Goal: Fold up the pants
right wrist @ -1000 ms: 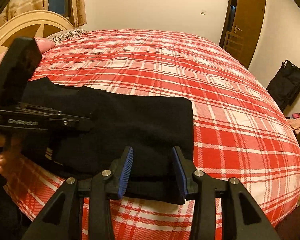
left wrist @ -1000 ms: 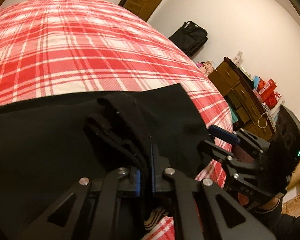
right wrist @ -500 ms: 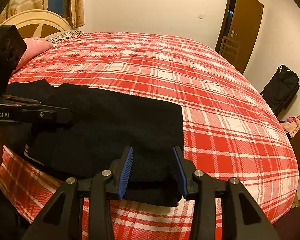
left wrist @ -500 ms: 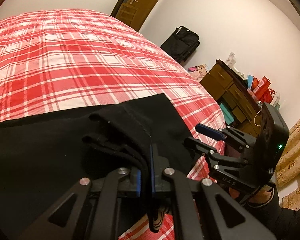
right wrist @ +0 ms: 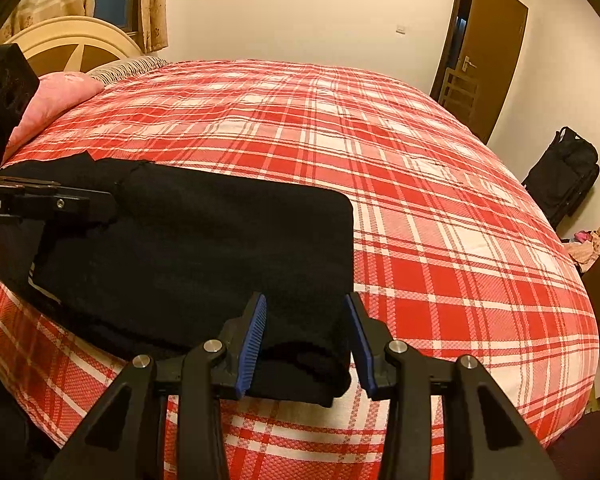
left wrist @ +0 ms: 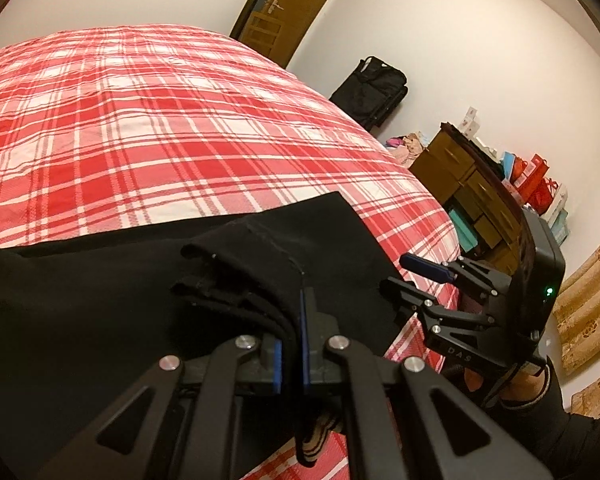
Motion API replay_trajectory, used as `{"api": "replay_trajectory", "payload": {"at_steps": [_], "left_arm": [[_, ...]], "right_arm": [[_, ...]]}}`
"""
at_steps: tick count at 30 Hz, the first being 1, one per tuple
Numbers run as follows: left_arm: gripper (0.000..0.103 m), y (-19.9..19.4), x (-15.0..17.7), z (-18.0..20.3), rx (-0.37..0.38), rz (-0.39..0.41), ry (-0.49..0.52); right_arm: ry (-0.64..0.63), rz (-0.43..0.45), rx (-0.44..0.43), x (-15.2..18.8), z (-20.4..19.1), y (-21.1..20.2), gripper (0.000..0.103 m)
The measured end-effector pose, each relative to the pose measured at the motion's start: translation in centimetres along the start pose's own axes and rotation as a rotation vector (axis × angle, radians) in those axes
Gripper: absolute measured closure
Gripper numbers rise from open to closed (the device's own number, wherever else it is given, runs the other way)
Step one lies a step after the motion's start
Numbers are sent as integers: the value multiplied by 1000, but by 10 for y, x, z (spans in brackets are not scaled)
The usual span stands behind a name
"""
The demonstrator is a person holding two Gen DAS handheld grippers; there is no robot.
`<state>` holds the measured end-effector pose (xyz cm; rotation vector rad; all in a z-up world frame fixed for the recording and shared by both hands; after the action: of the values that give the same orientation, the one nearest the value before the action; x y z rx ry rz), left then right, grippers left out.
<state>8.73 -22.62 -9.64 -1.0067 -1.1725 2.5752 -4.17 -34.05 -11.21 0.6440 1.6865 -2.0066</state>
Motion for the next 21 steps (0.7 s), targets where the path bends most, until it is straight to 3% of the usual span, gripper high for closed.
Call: {"api": "replay_trajectory", "payload": {"at_steps": [4, 6, 12, 18, 21], "left_arm": [[97, -9, 1, -4, 6, 2, -12], [97, -15, 1, -4, 3, 5, -4], [97, -50, -7, -3, -51, 75, 56], [97, -61, -1, -33, -92, 61, 0], [97, -50, 9, -46, -62, 25, -62]], "right_arm": [[1, 6, -11, 0, -1, -1, 60], [4, 12, -14, 0, -1, -2, 53], [29, 72, -26, -1, 5, -13, 51], [59, 71, -34, -1, 12, -11, 50], [35, 51, -42, 1, 4, -5, 50]]}}
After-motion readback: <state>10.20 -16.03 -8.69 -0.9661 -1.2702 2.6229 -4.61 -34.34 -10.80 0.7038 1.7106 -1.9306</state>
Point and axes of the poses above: each gripper's, at about its wrist camera, not at the fingertips, and y roughly the way its jaws point, z to its right, x to its underside, the point moved 2 cm from there along y, roughly the way its jaws point, and after that the axes turned 6 degrees about -z, right-handed, at the moved point
